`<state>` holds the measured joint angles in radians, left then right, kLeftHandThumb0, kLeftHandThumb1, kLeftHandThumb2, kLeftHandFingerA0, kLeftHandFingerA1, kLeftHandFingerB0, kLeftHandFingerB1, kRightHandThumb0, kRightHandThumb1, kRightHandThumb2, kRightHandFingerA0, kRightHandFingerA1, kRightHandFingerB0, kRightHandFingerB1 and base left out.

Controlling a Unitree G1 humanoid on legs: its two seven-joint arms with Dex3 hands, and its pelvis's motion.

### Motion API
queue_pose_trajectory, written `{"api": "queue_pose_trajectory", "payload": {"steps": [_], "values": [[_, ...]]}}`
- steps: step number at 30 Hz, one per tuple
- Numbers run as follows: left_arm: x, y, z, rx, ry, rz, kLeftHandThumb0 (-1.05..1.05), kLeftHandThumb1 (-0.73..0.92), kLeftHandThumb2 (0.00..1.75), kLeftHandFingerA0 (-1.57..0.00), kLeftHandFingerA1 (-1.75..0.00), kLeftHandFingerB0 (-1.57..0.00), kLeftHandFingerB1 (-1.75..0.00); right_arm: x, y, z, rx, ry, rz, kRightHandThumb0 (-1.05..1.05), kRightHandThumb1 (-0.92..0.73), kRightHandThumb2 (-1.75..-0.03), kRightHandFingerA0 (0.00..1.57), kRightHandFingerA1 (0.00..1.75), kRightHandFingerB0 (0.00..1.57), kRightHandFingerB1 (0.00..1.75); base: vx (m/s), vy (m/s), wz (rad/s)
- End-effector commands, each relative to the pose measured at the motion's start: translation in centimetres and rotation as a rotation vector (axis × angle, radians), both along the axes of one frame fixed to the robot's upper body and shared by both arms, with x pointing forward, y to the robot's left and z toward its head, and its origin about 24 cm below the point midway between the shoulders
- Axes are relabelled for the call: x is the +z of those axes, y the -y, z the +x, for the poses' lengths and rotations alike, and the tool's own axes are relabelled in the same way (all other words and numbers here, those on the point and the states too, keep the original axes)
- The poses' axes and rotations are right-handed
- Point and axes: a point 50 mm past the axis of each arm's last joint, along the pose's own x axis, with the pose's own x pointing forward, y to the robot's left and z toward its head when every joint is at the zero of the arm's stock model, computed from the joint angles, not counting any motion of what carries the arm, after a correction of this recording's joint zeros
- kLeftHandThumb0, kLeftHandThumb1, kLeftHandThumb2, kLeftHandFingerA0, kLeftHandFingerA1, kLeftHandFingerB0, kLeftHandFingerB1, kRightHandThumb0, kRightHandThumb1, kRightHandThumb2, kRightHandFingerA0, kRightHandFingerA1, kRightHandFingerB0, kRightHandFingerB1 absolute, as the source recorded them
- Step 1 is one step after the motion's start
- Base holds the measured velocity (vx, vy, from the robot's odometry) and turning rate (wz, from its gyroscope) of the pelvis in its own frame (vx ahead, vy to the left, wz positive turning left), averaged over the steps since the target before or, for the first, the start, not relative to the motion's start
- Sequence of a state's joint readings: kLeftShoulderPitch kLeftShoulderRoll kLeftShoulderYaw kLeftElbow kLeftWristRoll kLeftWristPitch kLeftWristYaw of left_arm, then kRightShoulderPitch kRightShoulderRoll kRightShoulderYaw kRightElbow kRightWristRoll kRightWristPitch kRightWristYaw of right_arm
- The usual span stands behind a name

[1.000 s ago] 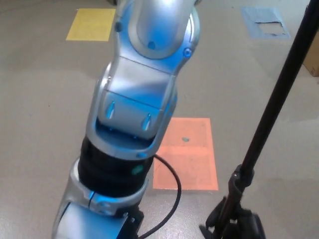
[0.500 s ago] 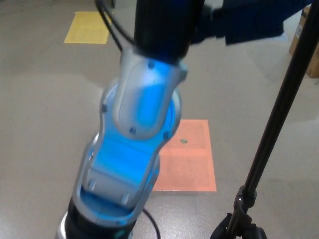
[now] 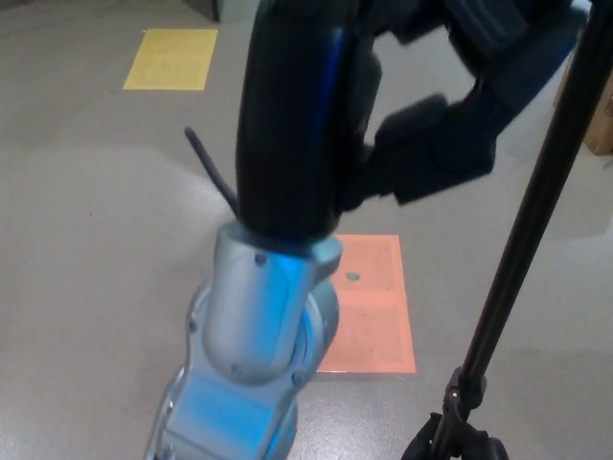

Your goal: A phone stand is kept on the floor and the robot uses both its hands to grab it and uses its left hand to extend the phone stand by pulling it upwards

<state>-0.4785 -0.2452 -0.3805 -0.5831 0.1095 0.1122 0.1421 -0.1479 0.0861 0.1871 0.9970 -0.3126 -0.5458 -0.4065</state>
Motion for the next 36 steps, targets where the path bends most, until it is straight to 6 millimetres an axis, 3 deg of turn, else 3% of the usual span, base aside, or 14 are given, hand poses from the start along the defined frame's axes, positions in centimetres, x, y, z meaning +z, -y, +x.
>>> {"api": "queue_pose_trajectory", "payload": {"steps": [1,12,13,14,17,18,20,21,22,23,28,33,34,36], "values": [[-16.0,0.0,-1.2,-0.105,-0.63,0.148,-0.38,0.84,0.69,-0.77,-1.69,-0.66,-1.52,-0.3,0.8,-0.1,0.016,-0.021,-0.036,-0.38,-0.6,-0.72,1.1,1.75,0.96,1.75,0.0,0.0,0.0],[-16.8,0.2,-1.9,-0.104,-0.643,0.167,-0.37,0.86,0.68,-0.74,-1.72,-0.64,-1.56,-0.8,0.9,-0.6,-0.005,-0.057,-0.017,-0.29,-0.58,-0.74,1.13,1.75,0.96,1.75,0.0,0.0,0.0],[-16.9,0.2,-2.0,-0.106,-0.644,0.165,-0.37,0.86,0.68,-0.74,-1.71,-0.64,-1.56,-0.9,0.9,-0.7,-0.005,-0.061,-0.025,-0.42,-0.44,-0.91,1.38,1.5,1.23,1.44,0.0,0.0,0.0],[-16.9,0.2,-2.0,-0.106,-0.644,0.164,-0.37,0.86,0.68,-0.74,-1.71,-0.64,-1.56,-0.9,0.9,-0.8,-0.005,-0.062,-0.027,-0.33,-0.61,-0.68,1.04,1.73,0.94,1.75,0.0,0.0,0.0],[-17.0,0.2,-2.1,-0.106,-0.647,0.16,-0.37,0.85,0.68,-0.74,-1.71,-0.65,-1.55,-0.9,1.0,-0.8,-0.006,-0.058,-0.026,-0.33,-0.6,-0.69,1.03,1.73,0.95,1.75,0.0,0.0,0.0],[-17.1,0.1,-2.2,-0.11,-0.648,0.16,-0.37,0.86,0.67,-0.74,-1.72,-0.63,-1.57,-1.0,0.9,-0.9,-0.005,-0.06,-0.024,-0.4,-0.48,-0.93,1.35,1.49,1.22,1.44,0.0,0.0,0.0],[-17.2,0.0,-2.3,-0.108,-0.644,0.166,-0.37,0.86,0.68,-0.74,-1.71,-0.64,-1.56,-1.0,0.9,-1.0,-0.002,-0.058,-0.022,-0.39,-0.47,-0.93,1.34,1.48,1.2,1.42,0.0,0.0,0.0],[-17.3,0.0,-2.3,-0.107,-0.642,0.174,-0.37,0.85,0.68,-0.74,-1.69,-0.64,-1.53,-1.0,0.9,-1.0,-0.008,-0.06,-0.021,-0.36,-0.58,-0.7,1.09,1.75,0.96,1.75,0.0,0.0,0.0],[-17.4,-0.2,-2.5,-0.098,-0.638,0.188,-0.39,0.81,0.69,-0.72,-1.56,-0.6,-1.35,-1.1,1.0,-1.0,-0.005,-0.075,-0.027,-0.56,-0.41,-0.86,1.14,1.36,0.91,1.23,0.0,0.0,0.0],[-17.5,-0.3,-2.5,-0.087,-0.634,0.199,-0.49,0.81,0.67,-0.69,-1.36,-0.63,-1.13,-1.2,1.0,-0.9,-0.003,-0.085,-0.033,-0.55,-0.53,-0.58,0.85,1.4,0.72,1.17,0.0,0.0,0.0],[-18.3,-0.9,-3.3,-0.06,-0.622,0.272,-0.66,0.79,0.64,-0.43,-0.44,-0.41,-0.37,-1.2,1.0,-1.0,0.041,-0.101,-0.053,-0.67,-0.59,-0.58,0.59,0.93,0.47,0.6,0.0,0.0,0.0],[-19.6,-1.7,-4.4,-0.049,-0.674,0.253,-0.73,0.65,0.95,-0.18,-0.47,-0.13,-0.41,-1.1,1.1,-1.0,0.129,-0.105,-0.095,-0.75,-0.64,-0.6,0.3,0.7,0.25,0.45,0.0,0.0,0.0],[-20.0,-1.9,-4.7,-0.052,-0.691,0.248,-0.74,0.65,0.95,-0.15,-0.46,-0.1,-0.4,-1.1,1.3,-1.1,0.145,-0.103,-0.115,-0.78,-0.51,-0.91,0.27,0.65,0.16,0.49,0.0,0.0,0.0],[-20.0,-2.0,-4.7,-0.053,-0.688,0.247,-0.74,0.65,0.95,-0.15,-0.46,-0.1,-0.4,-1.1,1.2,-1.1,0.148,-0.101,-0.116,-0.78,-0.51,-0.91,0.27,0.65,0.16,0.49,0.0,0.0,0.0]]}}
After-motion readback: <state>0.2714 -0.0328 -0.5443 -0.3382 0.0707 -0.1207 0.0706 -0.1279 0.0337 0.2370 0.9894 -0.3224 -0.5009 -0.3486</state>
